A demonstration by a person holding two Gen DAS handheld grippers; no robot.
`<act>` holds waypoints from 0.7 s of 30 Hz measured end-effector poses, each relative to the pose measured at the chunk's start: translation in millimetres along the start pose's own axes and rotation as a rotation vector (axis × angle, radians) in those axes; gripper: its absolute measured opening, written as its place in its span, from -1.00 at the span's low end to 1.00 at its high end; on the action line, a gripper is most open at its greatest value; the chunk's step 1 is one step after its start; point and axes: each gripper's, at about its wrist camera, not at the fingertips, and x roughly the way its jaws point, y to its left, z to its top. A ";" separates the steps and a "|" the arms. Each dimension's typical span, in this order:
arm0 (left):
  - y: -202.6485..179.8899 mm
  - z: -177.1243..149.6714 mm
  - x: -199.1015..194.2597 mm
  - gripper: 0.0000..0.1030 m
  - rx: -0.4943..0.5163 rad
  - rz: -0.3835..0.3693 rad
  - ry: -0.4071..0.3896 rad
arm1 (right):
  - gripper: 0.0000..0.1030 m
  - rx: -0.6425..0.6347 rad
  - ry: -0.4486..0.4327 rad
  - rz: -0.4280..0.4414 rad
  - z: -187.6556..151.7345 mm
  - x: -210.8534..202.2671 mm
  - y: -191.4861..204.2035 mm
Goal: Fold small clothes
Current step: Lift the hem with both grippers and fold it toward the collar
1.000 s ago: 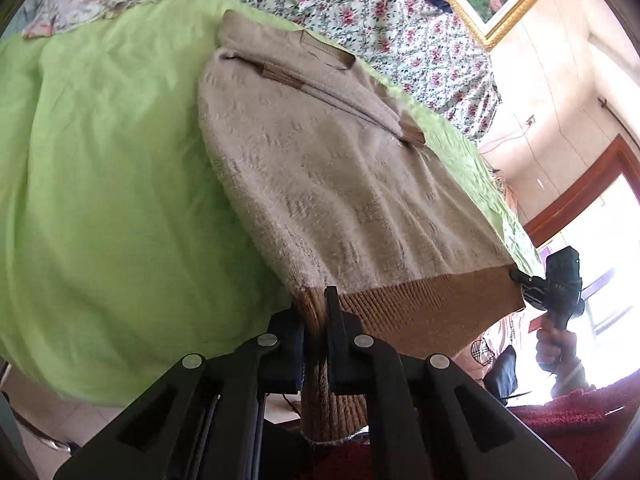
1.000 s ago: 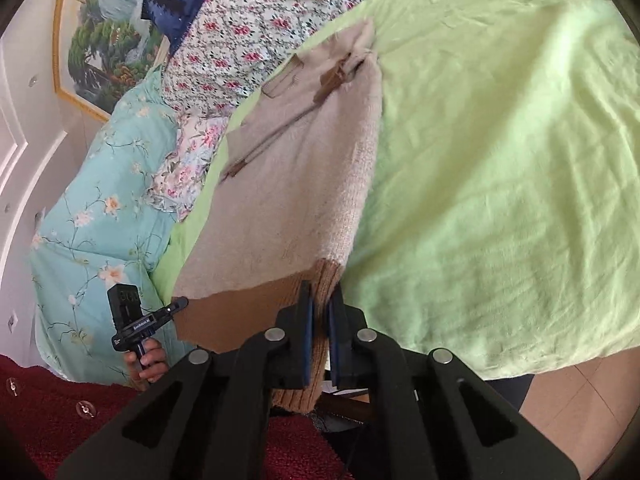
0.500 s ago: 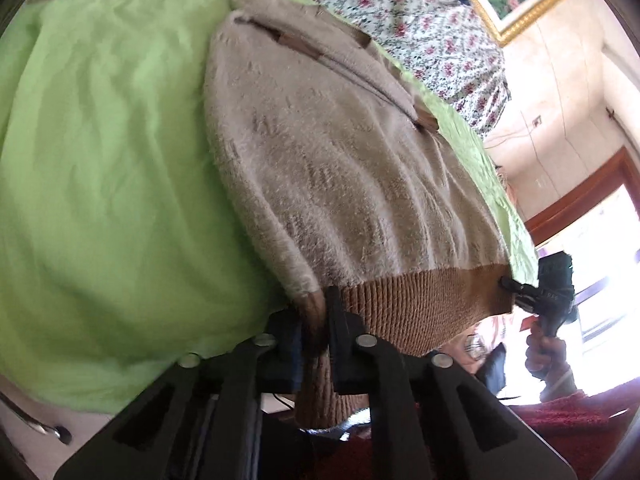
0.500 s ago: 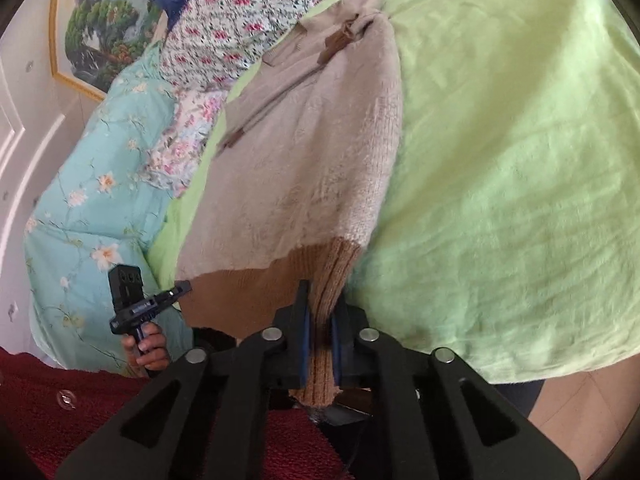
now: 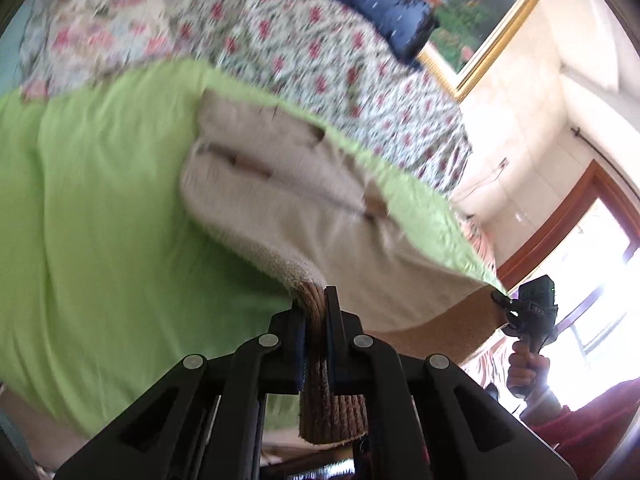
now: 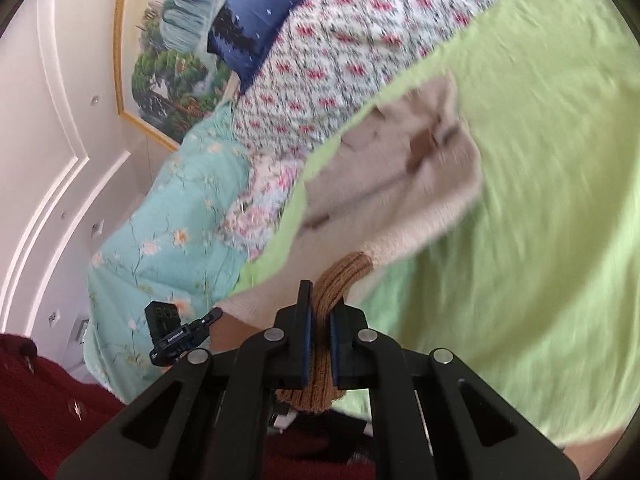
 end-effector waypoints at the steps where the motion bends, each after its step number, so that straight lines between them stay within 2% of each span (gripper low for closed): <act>1: -3.1 9.5 0.9 -0.88 0.007 0.000 -0.014 | -0.84 -0.009 -0.019 -0.003 11.0 3.0 2.3; 6: -11.9 65.4 19.2 -0.88 0.039 0.008 -0.087 | -0.84 -0.026 -0.094 -0.021 63.1 22.6 1.9; 13: -4.8 157.8 71.1 -0.88 0.058 0.069 -0.189 | -0.84 -0.041 -0.139 -0.143 164.9 81.2 -10.3; 18: 21.3 212.0 137.9 -0.88 0.038 0.146 -0.158 | -0.84 -0.039 -0.114 -0.248 225.1 140.9 -31.9; 21: 42.0 236.7 181.5 -0.88 0.014 0.179 -0.118 | -0.84 -0.024 -0.094 -0.284 245.6 169.0 -49.6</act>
